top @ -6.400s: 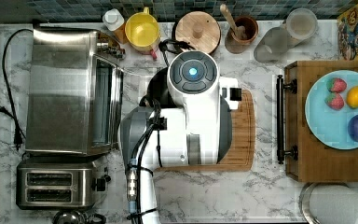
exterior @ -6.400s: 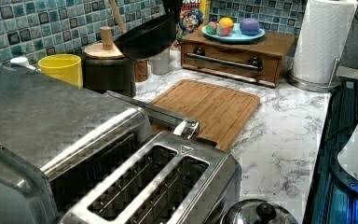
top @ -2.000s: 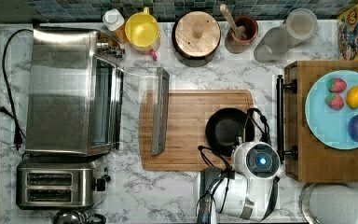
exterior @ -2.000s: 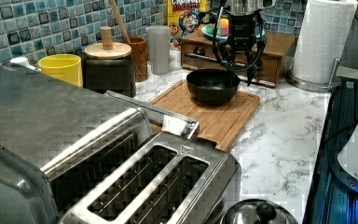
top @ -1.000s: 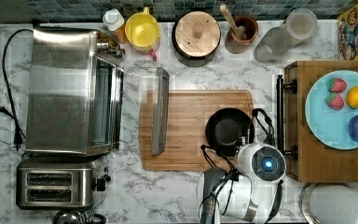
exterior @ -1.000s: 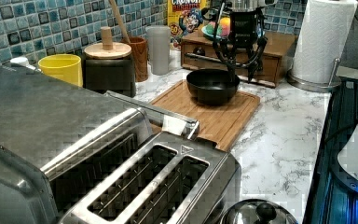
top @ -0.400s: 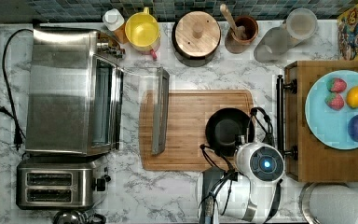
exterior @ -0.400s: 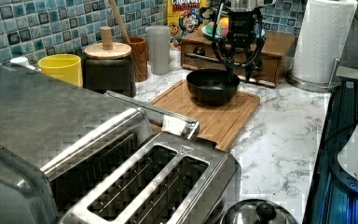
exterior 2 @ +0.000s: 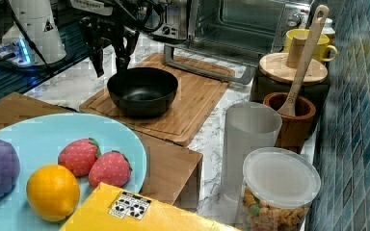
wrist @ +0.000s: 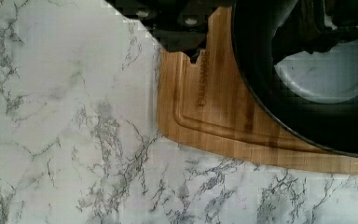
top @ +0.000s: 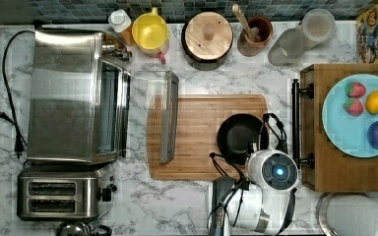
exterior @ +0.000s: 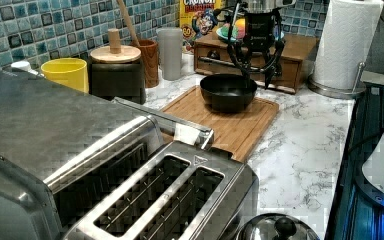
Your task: Put the bowl on the board.
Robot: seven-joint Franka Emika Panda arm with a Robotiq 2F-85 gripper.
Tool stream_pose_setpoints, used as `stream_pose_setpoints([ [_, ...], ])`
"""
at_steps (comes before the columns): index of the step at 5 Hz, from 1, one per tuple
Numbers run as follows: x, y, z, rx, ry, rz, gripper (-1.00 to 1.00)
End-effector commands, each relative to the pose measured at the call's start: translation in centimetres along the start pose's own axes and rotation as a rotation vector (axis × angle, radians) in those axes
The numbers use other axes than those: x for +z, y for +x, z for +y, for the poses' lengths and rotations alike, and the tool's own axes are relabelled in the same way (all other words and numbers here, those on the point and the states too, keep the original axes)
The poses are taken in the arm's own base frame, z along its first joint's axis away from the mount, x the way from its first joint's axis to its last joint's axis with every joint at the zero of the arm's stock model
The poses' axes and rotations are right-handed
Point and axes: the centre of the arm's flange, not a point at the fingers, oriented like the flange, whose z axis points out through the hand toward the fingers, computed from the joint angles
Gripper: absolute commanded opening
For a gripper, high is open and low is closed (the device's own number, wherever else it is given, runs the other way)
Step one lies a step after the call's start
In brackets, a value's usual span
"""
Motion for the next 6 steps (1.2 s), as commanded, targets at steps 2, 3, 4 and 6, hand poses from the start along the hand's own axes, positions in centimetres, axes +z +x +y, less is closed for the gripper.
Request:
stream_pose_setpoints([
  [2, -5.05, 1.63, -3.12, -0.005, 0.117, 0.044, 0.0],
  [3, -5.05, 1.63, -3.11, -0.005, 0.117, 0.044, 0.0],
  [4, -5.06, 1.64, -3.12, -0.004, 0.117, 0.044, 0.0],
  [6, -5.05, 1.64, -3.11, -0.005, 0.117, 0.044, 0.0],
])
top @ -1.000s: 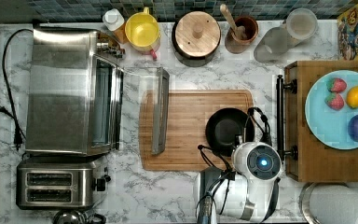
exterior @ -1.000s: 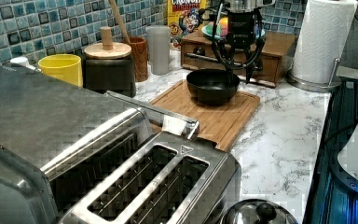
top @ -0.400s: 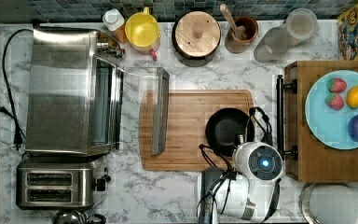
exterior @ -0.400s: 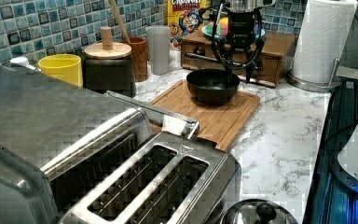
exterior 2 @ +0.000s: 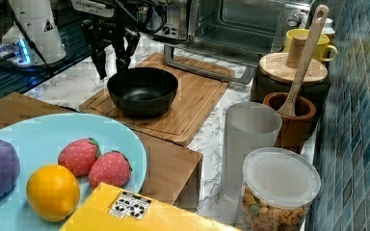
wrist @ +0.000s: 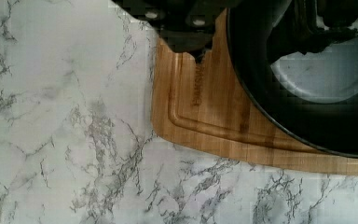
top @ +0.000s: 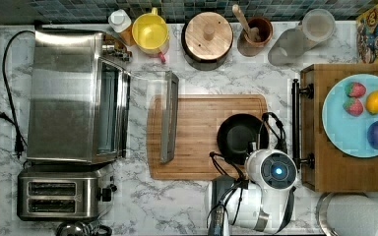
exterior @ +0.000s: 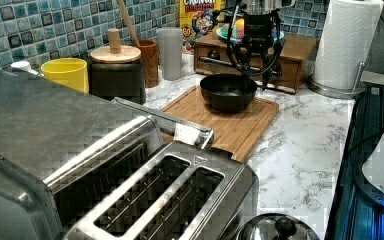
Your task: Put the bowl on the board.
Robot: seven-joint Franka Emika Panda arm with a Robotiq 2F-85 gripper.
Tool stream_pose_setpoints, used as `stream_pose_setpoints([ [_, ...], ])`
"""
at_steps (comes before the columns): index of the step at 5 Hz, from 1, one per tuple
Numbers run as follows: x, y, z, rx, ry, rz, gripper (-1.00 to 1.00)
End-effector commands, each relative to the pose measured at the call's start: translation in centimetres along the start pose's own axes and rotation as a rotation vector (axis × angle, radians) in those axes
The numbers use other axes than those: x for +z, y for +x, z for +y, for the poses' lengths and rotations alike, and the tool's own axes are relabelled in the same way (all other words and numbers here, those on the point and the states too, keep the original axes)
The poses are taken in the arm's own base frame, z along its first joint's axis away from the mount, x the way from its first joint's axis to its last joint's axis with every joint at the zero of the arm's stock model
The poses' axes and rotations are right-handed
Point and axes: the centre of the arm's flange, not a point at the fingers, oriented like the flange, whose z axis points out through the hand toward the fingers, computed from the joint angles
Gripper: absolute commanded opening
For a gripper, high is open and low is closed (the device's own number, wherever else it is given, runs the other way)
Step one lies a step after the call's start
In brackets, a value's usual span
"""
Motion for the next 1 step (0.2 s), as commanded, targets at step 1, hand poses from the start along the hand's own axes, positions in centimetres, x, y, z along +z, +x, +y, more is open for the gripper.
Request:
stream_pose_setpoints([
  [1, -5.37, 1.71, -2.92, -0.003, 0.11, 0.042, 0.0],
])
